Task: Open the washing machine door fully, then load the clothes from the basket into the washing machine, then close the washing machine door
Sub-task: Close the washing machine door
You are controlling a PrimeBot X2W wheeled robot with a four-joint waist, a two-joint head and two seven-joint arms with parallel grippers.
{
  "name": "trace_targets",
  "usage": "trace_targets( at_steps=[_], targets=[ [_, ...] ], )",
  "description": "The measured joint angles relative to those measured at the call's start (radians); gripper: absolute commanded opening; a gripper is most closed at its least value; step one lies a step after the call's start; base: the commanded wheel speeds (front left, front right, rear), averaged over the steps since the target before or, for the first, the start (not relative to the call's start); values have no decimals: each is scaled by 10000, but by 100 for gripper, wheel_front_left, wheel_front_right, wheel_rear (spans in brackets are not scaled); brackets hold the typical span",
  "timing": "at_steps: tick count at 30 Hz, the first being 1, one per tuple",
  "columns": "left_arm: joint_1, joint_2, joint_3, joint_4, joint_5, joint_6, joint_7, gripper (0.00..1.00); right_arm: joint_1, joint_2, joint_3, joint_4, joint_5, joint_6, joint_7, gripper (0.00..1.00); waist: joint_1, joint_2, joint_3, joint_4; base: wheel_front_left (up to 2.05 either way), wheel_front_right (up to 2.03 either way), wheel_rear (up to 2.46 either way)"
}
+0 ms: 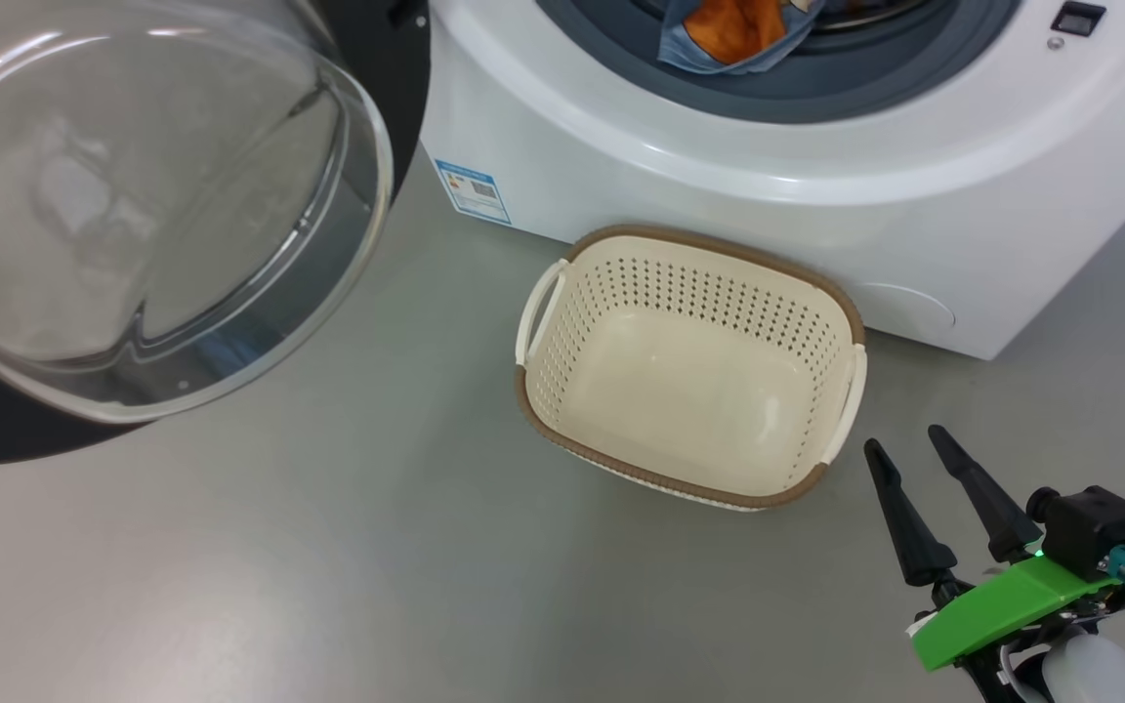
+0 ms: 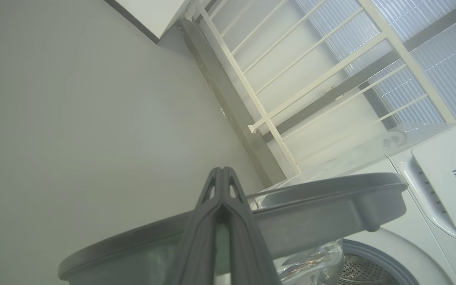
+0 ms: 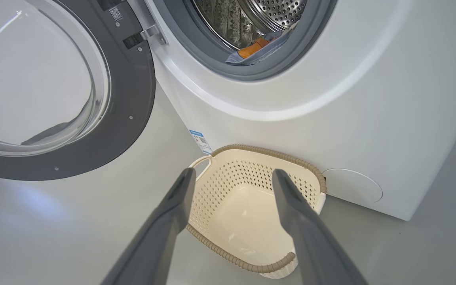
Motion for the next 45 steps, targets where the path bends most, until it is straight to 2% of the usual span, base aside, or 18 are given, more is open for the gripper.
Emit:
trace_targets(
  at_steps=[10, 24, 45],
  targets=[
    [-134, 6, -127, 236, -38, 0, 826, 0, -201, -79, -48, -86, -59, 0, 0, 100, 0, 0, 266, -185, 0, 0, 0],
    [-152, 104, -387, 242, -161, 2, 2286, 0, -197, -56, -144, -69, -71, 0, 0, 100, 0, 0, 17, -117, 0, 0, 0],
    [488, 138, -763, -928, -560, 4, 5037, 0, 134, 40, -213, 33, -73, 0, 0, 100, 0, 0, -881, -29, 0, 0, 0]
  ],
)
